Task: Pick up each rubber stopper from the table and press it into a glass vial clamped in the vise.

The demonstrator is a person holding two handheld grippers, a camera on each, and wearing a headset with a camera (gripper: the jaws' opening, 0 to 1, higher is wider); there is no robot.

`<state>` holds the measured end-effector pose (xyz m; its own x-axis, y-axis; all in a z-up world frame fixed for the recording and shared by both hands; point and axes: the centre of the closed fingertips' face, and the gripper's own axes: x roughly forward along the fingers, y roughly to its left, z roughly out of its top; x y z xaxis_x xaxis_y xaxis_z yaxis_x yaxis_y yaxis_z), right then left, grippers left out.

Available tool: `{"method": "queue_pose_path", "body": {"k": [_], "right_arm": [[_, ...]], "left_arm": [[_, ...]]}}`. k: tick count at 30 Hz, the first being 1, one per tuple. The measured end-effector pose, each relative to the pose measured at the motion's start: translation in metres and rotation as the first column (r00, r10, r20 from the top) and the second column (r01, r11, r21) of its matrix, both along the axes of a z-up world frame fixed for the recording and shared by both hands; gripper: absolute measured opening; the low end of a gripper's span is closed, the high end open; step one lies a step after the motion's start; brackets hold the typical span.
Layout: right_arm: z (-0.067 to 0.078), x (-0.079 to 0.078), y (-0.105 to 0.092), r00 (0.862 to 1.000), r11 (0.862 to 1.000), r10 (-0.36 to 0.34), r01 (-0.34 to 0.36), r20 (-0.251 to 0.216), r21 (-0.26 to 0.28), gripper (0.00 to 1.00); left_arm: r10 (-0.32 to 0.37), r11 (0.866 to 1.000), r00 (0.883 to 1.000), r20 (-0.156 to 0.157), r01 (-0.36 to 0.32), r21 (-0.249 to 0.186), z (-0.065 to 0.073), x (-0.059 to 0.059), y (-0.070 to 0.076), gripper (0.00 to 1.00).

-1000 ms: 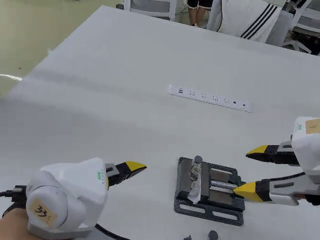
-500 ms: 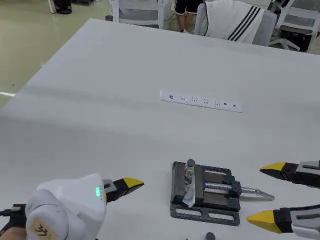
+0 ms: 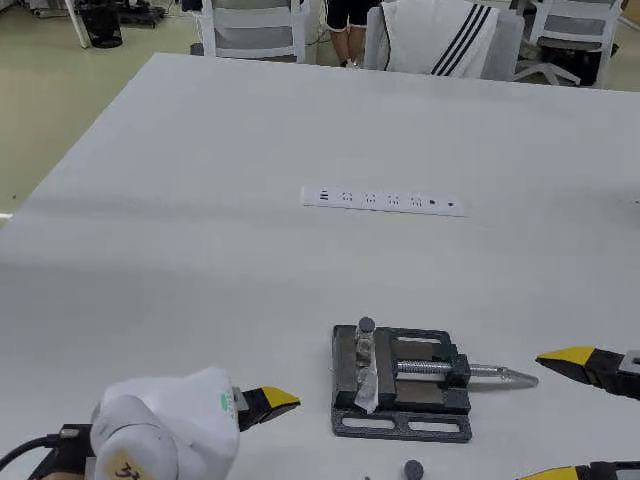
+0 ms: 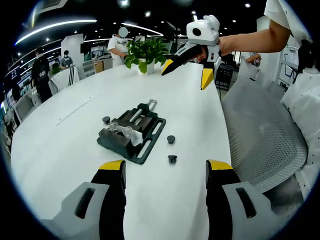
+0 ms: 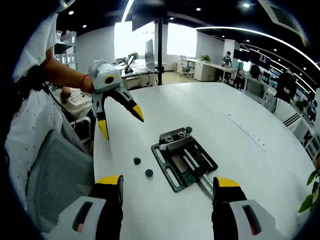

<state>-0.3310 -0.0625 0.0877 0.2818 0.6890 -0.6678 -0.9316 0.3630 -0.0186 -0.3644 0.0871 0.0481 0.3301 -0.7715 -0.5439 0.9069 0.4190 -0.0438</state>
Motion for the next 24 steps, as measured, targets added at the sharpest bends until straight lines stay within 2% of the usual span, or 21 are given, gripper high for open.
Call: {"method": "queue_pose_path", "body": {"k": [7,9,11,13,19,24], "right_arm": [[-0.002,-0.009,-0.009,1.000,1.000,-0.010,0.010,-0.002,0.028,0.74],[-0.002,-0.012,-0.009,1.000,0.999,-0.014,0.014,-0.001,0.039,0.74],[-0.001,-0.014,-0.010,1.000,0.999,-0.021,0.021,0.000,0.047,0.74],[-0.001,-0.016,-0.011,1.000,0.998,-0.025,0.025,0.000,0.049,0.73],[-0.002,-0.020,-0.013,0.999,0.998,-0.036,0.036,-0.001,0.054,0.73],[-0.004,-0.024,-0.015,0.999,0.998,-0.042,0.043,-0.007,0.056,0.72]], "left_arm": [[-0.006,0.999,0.999,-0.047,0.009,0.053,-0.016,-0.001,-0.006,0.54],[0.005,0.996,0.998,-0.066,0.001,0.086,-0.022,0.000,-0.005,0.52],[0.003,0.996,0.998,-0.069,0.003,0.089,-0.025,0.001,-0.009,0.48],[0.001,0.995,0.996,-0.085,0.007,0.101,-0.030,0.000,-0.012,0.46],[-0.003,0.991,0.995,-0.104,0.017,0.130,-0.042,0.001,-0.017,0.37],[-0.021,0.985,0.994,-0.104,0.038,0.168,-0.051,0.001,-0.022,0.28]]}}
